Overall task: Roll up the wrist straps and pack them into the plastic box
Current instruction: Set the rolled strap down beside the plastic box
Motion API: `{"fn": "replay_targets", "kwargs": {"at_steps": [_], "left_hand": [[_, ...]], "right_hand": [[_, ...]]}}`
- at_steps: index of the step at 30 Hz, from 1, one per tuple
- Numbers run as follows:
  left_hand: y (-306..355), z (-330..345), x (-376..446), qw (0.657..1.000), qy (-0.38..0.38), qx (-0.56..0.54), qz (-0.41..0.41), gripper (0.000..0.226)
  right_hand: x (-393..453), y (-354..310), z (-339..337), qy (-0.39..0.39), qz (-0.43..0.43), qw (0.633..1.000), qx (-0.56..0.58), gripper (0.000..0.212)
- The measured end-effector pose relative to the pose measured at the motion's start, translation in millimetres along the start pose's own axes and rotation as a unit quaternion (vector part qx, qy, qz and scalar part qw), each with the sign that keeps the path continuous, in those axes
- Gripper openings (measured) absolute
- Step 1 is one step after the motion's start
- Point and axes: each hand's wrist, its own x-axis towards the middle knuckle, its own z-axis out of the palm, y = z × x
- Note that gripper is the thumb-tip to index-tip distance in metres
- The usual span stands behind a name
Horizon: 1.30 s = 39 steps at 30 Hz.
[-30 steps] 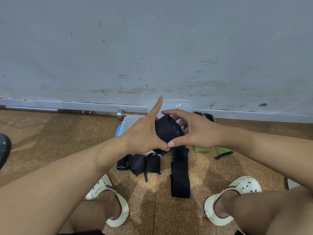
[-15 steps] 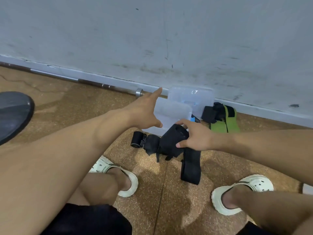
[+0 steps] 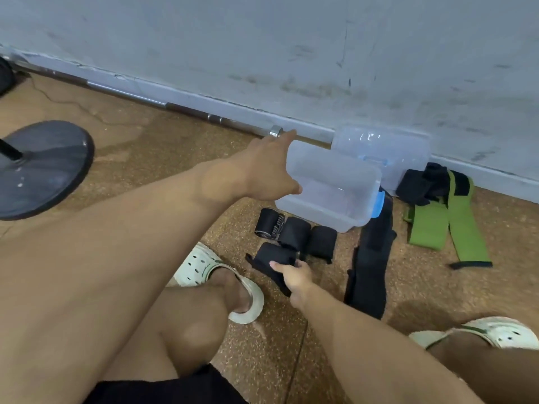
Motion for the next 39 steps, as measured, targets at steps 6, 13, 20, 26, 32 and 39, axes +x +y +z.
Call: {"fn": "replay_targets", "kwargs": {"at_steps": [6,13,20,26,32,39], "left_hand": [[-1,3,5,1.0,0.006,0.009,-0.013,0.095],[-1,5,4,0.998,-0.028,0.042,-0.031,0.106],[1,-2,1,0.998,-0.042,0.028,-0.027,0.104],[16,-6,2,1.0,-0.024,0.014,0.004,0.097],[16,1,9,0.998,-0.046,0.044,-0.007,0.1],[19,5,10,0.996,-0.066,0.057,-0.006,0.1]], "right_hand": [[28,16,25,-0.04,0.074,0.983,0.164,0.078],[38,17,32,-0.047,0.007,0.998,0.043,0.067],[34,-5,32,-0.052,-0.197,0.956,-0.21,0.072],[39,-12,36,-0.108,-0.207,0.898,-0.373,0.071],[37,-10,41,0.044,-0.259,0.935,-0.24,0.03],[34,8,50,0.15,-0.091,0.979,-0.103,0.042]]}}
